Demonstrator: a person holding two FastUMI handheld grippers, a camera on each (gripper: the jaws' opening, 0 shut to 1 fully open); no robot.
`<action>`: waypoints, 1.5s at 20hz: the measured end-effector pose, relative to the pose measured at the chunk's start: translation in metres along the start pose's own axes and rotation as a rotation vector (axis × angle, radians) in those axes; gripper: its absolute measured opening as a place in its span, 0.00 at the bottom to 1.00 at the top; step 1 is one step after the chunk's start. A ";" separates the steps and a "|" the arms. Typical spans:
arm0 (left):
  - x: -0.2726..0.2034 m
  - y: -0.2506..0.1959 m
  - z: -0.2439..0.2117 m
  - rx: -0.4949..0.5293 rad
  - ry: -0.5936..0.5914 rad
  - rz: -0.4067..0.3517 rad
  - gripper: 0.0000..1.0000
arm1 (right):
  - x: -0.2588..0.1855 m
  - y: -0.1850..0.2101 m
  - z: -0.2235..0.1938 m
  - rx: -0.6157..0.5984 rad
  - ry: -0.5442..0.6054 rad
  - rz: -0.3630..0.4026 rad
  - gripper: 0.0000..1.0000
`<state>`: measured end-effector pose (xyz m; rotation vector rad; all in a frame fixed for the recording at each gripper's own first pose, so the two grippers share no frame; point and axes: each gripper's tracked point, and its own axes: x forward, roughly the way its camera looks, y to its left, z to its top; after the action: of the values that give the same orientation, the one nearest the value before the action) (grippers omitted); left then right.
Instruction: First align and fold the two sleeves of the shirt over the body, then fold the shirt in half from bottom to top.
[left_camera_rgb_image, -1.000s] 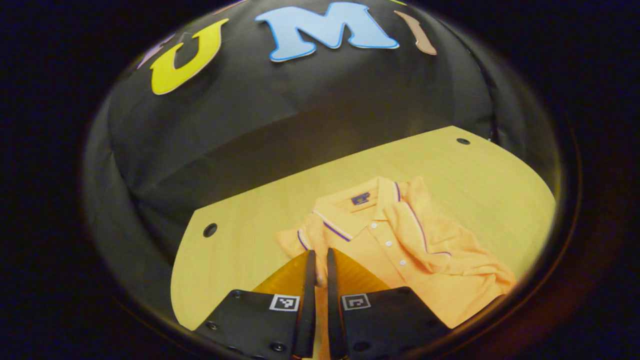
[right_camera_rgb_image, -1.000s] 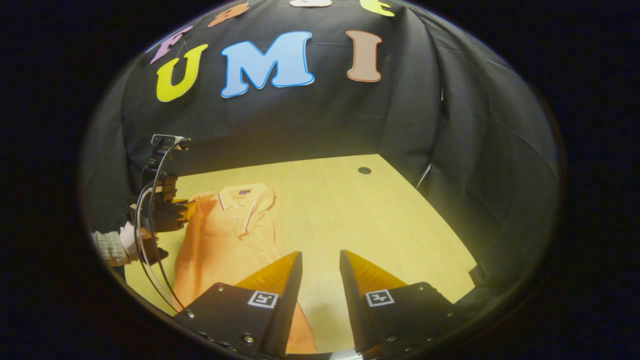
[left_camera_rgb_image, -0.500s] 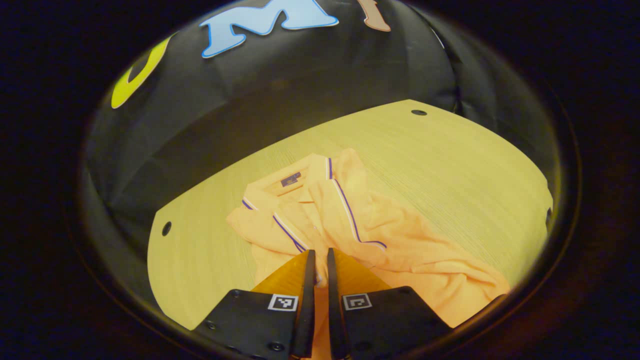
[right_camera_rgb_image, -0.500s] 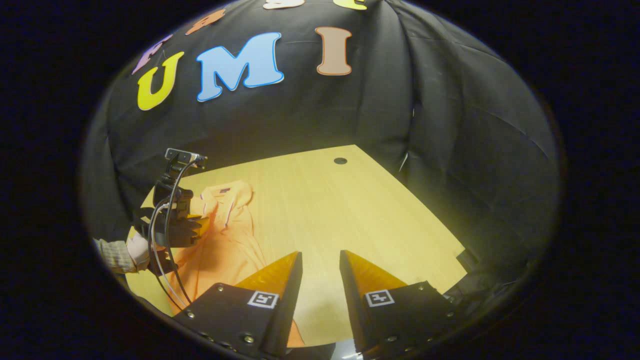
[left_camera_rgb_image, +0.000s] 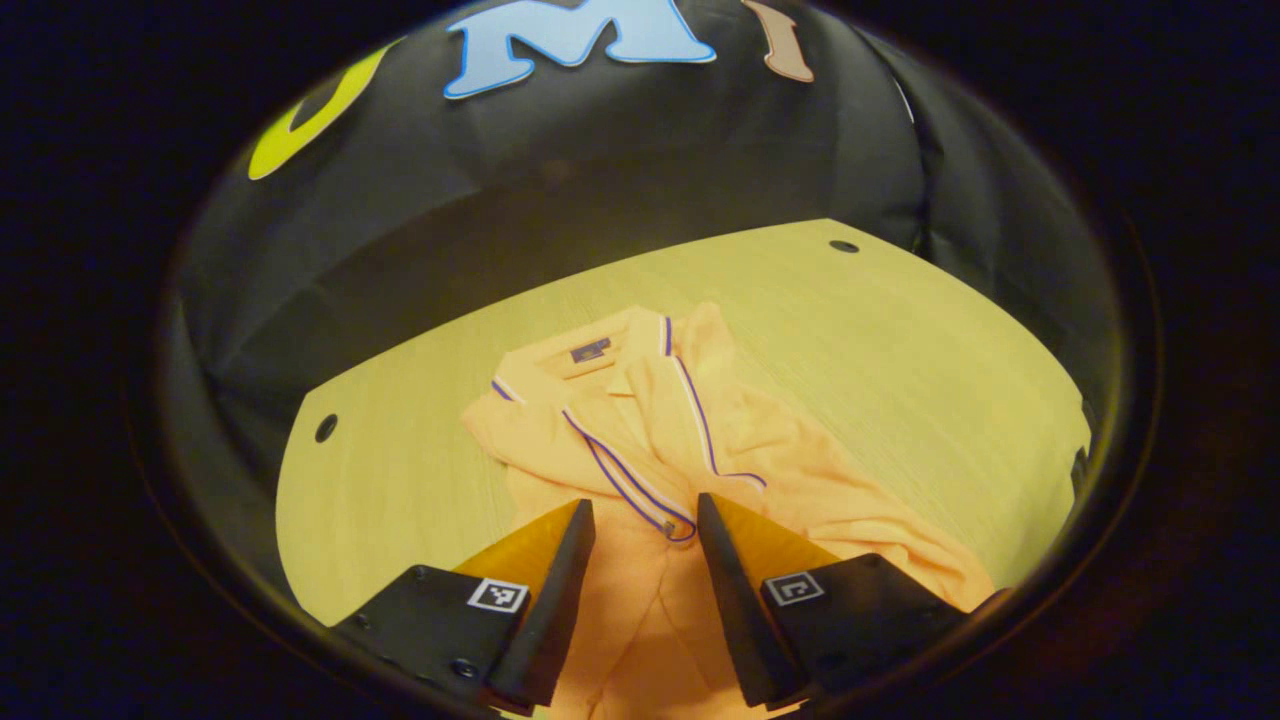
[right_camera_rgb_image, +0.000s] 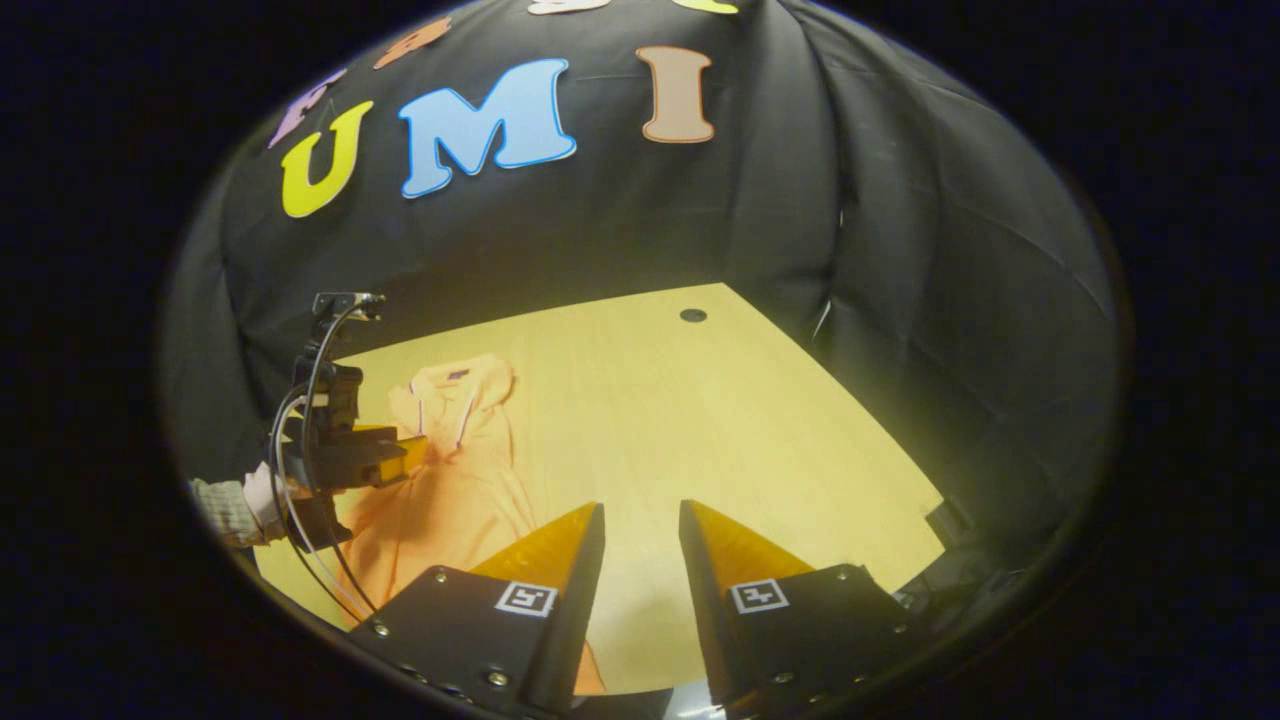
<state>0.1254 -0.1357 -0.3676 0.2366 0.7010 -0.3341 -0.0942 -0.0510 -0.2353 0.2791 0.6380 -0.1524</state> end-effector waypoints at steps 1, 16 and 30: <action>-0.008 0.004 0.000 -0.010 -0.007 0.006 0.78 | 0.002 0.003 -0.001 -0.006 0.002 0.012 0.49; -0.138 0.061 -0.089 -0.136 0.039 0.059 0.81 | 0.026 0.064 -0.061 -0.188 0.207 0.243 0.49; -0.205 0.021 -0.222 -0.219 0.367 -0.043 0.93 | 0.016 0.089 -0.169 -0.361 0.604 0.313 0.75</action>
<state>-0.1442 0.0001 -0.3945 0.0733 1.0990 -0.2543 -0.1573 0.0839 -0.3563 0.0664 1.1908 0.3618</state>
